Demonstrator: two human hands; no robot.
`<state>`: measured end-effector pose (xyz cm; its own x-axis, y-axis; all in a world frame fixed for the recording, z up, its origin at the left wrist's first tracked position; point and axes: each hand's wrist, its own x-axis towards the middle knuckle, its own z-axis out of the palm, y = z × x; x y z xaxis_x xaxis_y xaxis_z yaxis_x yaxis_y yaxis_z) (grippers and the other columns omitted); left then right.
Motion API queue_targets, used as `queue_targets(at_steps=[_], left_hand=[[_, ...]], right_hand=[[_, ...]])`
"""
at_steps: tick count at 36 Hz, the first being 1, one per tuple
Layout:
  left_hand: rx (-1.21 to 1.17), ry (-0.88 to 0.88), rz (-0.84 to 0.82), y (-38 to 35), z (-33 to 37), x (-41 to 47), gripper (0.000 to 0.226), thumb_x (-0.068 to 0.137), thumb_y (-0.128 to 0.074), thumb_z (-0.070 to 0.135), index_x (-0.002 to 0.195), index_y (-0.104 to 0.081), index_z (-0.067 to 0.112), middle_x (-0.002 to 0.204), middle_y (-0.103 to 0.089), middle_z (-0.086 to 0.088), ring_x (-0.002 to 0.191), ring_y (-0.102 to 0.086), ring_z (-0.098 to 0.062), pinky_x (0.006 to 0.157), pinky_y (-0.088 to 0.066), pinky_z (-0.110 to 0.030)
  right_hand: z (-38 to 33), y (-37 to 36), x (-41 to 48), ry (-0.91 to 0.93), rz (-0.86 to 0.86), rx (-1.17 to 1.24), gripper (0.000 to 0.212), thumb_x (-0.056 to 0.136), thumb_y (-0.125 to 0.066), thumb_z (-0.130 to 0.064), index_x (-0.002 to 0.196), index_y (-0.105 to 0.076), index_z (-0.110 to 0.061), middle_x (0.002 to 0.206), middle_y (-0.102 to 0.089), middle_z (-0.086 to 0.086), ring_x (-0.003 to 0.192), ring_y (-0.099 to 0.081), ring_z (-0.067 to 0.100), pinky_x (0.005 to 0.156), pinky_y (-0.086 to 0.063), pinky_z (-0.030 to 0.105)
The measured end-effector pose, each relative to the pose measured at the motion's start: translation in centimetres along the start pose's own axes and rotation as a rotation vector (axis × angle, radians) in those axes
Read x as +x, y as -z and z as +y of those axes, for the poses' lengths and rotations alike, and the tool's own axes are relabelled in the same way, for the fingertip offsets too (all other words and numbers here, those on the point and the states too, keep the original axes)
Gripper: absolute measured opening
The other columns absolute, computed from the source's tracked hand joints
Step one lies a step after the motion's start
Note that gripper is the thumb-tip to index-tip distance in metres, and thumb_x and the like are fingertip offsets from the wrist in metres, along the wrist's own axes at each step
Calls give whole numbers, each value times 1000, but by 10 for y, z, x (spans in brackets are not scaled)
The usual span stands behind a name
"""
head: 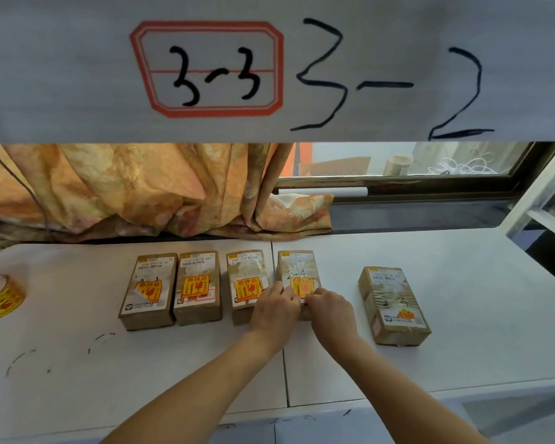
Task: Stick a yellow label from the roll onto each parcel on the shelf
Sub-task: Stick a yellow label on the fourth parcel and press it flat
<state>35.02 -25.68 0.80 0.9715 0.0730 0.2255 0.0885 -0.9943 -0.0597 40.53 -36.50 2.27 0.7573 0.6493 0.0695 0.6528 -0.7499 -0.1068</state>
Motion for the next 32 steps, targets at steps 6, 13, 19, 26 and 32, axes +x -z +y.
queue_targets(at_steps=[6,13,19,26,32], left_hand=[[-55,22,-60,8,3,1,23,91,-45,2,108,-60,2,108,-61,-15,106,-51,-30,87,-46,-39],[-91,-15,-102,18,-4,-4,30,86,-47,0,114,-55,6,116,-56,-12,111,-44,-28,96,-38,-39],[-217,10,-2,21,-34,-25,41,80,-54,3,120,-52,14,120,-58,-5,114,-48,-24,100,-39,-37],[-175,204,56,45,-83,-64,31,86,-47,5,115,-54,11,114,-59,-8,107,-50,-25,93,-43,-36],[-69,369,-26,62,-142,-108,34,84,-54,4,117,-51,9,121,-56,-13,113,-49,-29,92,-43,-39]], right_hand=[[-5,-1,-2,4,4,-49,15,87,-56,-8,93,-69,-11,92,-68,7,79,-66,24,62,-51,31],[-7,11,-1,-5,-93,-84,22,85,-52,-3,102,-64,-9,104,-65,8,90,-66,27,73,-53,35],[-24,37,12,-35,-74,53,29,81,-63,-30,105,-63,-12,104,-64,9,93,-64,28,74,-51,35],[-92,36,21,133,-36,125,22,86,-56,-22,105,-62,-13,105,-63,10,93,-62,27,73,-53,36],[-165,25,24,263,-94,125,20,84,-58,-18,102,-64,-16,107,-65,8,93,-64,26,73,-54,35]])
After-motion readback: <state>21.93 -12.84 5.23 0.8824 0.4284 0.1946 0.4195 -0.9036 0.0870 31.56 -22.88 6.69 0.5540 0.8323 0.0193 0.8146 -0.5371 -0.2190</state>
